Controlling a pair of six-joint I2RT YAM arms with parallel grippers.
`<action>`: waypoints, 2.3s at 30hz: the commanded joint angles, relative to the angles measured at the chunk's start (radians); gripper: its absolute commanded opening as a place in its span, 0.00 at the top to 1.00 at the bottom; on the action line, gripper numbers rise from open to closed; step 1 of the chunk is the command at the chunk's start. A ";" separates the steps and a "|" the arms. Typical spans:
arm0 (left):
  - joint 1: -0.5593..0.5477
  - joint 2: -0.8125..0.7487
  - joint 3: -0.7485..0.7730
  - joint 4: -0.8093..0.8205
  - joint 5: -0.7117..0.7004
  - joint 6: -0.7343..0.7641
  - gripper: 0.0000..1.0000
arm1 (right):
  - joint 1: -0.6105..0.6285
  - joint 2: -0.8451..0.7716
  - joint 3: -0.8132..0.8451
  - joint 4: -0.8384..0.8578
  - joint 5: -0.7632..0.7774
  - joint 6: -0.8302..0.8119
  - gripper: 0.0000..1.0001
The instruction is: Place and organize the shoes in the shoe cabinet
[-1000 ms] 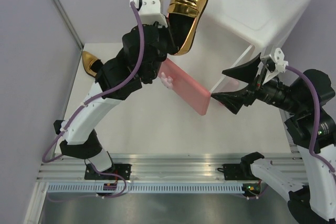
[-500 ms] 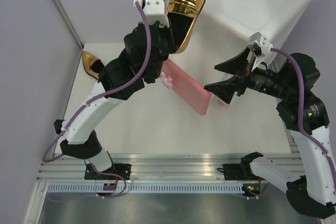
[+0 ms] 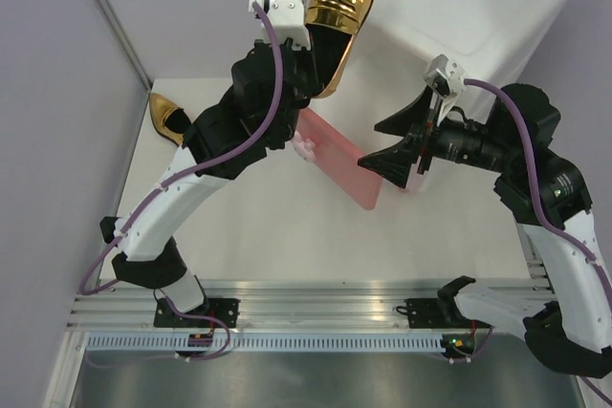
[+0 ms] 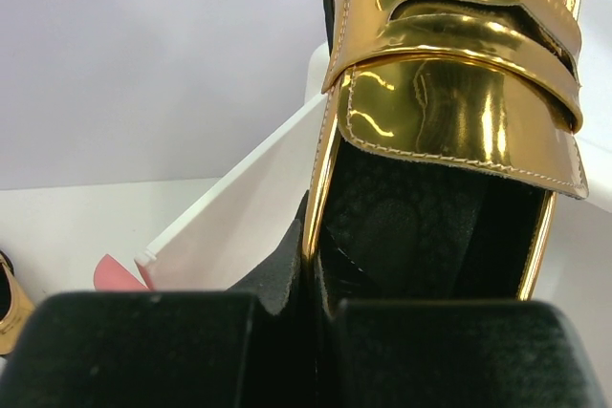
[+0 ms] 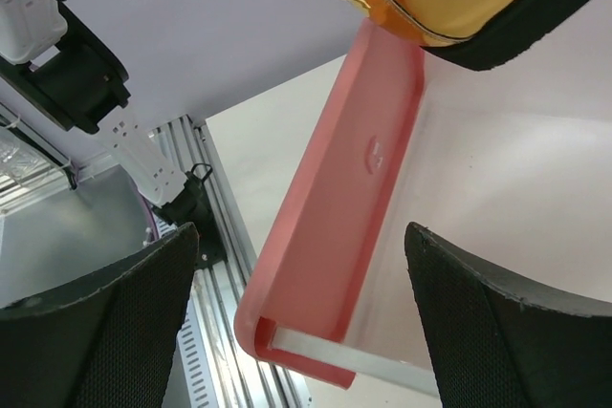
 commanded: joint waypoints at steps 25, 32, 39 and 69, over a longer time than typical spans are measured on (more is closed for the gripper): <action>0.046 -0.047 -0.005 0.093 0.006 0.019 0.98 | 0.488 0.283 0.338 -0.300 0.684 -0.088 0.68; 0.050 -0.065 -0.013 0.093 0.012 0.017 0.98 | 0.516 0.303 0.392 -0.313 0.674 -0.077 0.96; 0.053 -0.081 -0.001 0.093 0.029 0.019 0.98 | 0.520 0.303 0.417 -0.308 0.592 -0.043 0.99; 0.052 -0.122 0.009 0.047 0.071 0.005 0.98 | 0.520 0.246 0.357 -0.196 0.462 0.067 0.99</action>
